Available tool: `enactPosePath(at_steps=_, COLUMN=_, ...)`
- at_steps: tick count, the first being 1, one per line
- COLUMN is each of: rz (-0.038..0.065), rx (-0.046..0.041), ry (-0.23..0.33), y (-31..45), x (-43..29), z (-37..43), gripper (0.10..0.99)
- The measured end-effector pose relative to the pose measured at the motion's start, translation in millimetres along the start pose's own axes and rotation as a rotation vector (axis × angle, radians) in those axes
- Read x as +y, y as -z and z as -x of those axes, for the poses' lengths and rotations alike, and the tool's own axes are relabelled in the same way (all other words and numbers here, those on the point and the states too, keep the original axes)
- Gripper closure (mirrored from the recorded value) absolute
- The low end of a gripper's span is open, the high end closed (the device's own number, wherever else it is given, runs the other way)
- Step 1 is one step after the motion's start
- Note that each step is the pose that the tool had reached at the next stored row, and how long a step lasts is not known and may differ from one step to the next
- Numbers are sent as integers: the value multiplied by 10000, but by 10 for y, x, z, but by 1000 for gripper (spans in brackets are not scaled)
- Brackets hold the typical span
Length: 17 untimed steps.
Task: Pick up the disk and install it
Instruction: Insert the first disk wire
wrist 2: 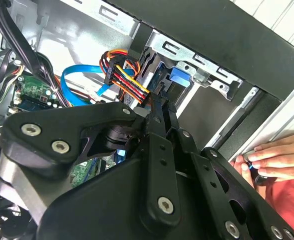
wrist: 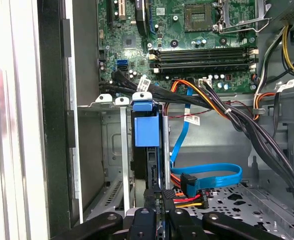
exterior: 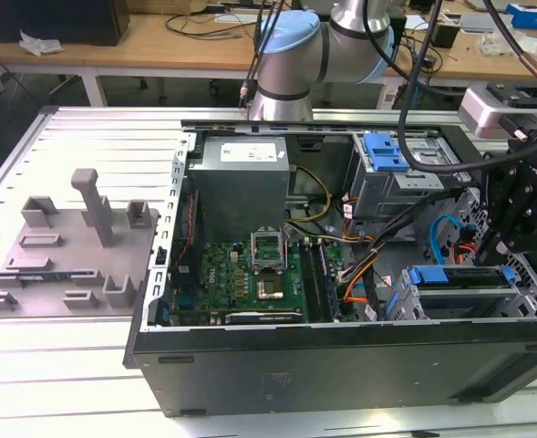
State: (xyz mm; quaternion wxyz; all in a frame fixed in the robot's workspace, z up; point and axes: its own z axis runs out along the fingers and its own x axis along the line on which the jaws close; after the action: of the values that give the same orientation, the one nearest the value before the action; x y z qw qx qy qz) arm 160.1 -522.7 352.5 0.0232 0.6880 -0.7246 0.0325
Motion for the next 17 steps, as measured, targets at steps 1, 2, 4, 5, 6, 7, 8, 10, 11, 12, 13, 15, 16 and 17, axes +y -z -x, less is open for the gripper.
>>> enactPosePath(at_steps=1, rz=0, rx=0, ry=0, y=-2, x=0, z=0, gripper=922)
enactPosePath(at_steps=2, rz=-1, rx=0, ry=0, y=-6, x=0, z=0, gripper=922)
enactPosePath(at_steps=4, rz=-1, rx=1, ry=0, y=-10, x=0, z=1, gripper=922)
enactPosePath(at_steps=5, rz=0, rx=1, ry=0, y=-11, x=0, z=0, gripper=922)
enactPosePath(at_steps=6, rz=0, rx=0, ry=0, y=-12, x=0, z=1, gripper=922)
enactPosePath(at_steps=7, rz=0, rx=0, ry=0, y=-15, x=0, z=1, gripper=922)
enactPosePath(at_steps=8, rz=0, rx=0, ry=0, y=-16, x=0, z=1, gripper=922)
enactPosePath(at_steps=10, rz=0, rx=0, ry=1, y=-21, x=0, z=1, gripper=922)
enactPosePath(at_steps=11, rz=0, rx=-1, ry=0, y=-24, x=0, z=1, gripper=922)
enactPosePath(at_steps=12, rz=0, rx=0, ry=1, y=-27, x=0, z=1, gripper=922)
enactPosePath(at_steps=13, rz=0, rx=0, ry=0, y=-31, x=0, z=1, gripper=922)
enactPosePath(at_steps=15, rz=0, rx=0, ry=0, y=-36, x=0, z=2, gripper=922)
enactPosePath(at_steps=16, rz=0, rx=1, ry=0, y=-39, x=0, z=2, gripper=922)
enactPosePath(at_steps=17, rz=0, rx=1, ry=0, y=-43, x=1, z=2, gripper=922)
